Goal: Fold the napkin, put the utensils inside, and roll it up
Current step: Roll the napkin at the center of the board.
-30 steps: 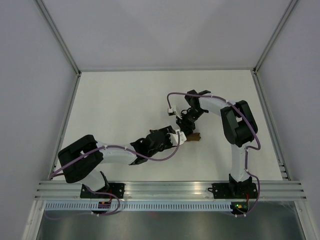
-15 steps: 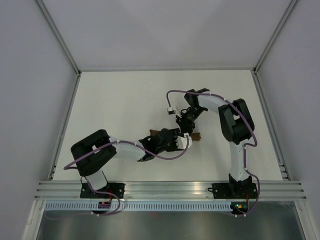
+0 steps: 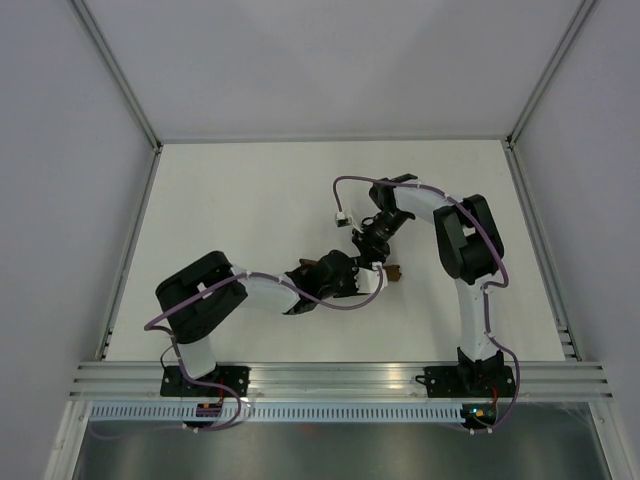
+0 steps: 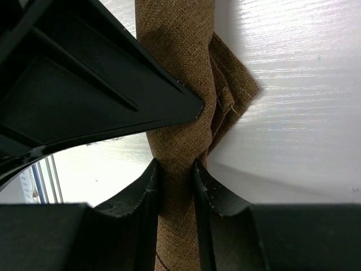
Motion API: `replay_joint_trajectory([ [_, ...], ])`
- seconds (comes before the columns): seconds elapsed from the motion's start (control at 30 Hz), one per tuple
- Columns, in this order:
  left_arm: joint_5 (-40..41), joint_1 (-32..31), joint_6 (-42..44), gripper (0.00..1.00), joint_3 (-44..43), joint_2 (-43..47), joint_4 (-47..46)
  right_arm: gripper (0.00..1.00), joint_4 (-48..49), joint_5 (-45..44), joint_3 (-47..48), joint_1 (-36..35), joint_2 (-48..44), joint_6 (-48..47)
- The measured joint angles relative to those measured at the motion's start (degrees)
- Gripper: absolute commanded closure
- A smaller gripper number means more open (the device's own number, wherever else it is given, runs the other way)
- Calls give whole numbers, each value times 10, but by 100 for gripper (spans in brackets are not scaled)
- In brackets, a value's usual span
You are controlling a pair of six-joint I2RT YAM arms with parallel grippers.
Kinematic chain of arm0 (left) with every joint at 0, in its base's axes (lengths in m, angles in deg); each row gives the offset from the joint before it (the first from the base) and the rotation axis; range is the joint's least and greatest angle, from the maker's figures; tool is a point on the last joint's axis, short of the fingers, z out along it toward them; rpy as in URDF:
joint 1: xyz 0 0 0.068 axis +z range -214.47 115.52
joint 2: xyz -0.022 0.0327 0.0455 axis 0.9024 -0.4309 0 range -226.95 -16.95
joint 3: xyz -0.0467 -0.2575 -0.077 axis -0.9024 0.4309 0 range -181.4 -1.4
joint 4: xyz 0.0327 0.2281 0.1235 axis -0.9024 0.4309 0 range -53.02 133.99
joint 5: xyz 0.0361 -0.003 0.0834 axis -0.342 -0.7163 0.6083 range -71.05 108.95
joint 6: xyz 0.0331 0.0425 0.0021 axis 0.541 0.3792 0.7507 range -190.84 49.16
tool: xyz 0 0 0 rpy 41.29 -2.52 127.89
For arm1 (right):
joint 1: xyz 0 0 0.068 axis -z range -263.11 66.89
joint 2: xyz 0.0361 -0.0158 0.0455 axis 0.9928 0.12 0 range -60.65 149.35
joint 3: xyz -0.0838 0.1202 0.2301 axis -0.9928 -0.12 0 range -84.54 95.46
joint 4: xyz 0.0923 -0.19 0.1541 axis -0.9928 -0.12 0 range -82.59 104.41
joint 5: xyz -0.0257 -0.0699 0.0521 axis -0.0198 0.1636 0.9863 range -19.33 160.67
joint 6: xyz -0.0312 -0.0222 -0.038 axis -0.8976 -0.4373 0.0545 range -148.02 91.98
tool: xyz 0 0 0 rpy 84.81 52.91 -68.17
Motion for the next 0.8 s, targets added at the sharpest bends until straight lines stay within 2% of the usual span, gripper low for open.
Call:
replay_joint_trajectory([
  [0.1,-14,8,0,60,-11,-5,16,71,-9,3,8,2,6,-4],
  [0.13,-18,9,0,66,-16,-7,24,68,-14,4,12,2,10,-5],
  [0.2,-27,12,0,72,-27,-9,45,63,-24,4,21,3,16,-7],
  [0.23,-32,14,0,77,-33,-11,55,54,-28,4,24,4,18,-9],
  [0.33,-46,18,0,84,-53,-15,80,37,-36,3,34,7,25,-14],
  [0.43,-58,25,-5,88,-73,-21,104,29,-49,3,49,14,25,-15],
  [0.63,-86,42,-46,89,-93,-25,132,26,-25,4,78,51,22,29],
  [0.8,-83,45,-89,89,-113,-33,152,26,74,-6,65,107,-29,149],
])
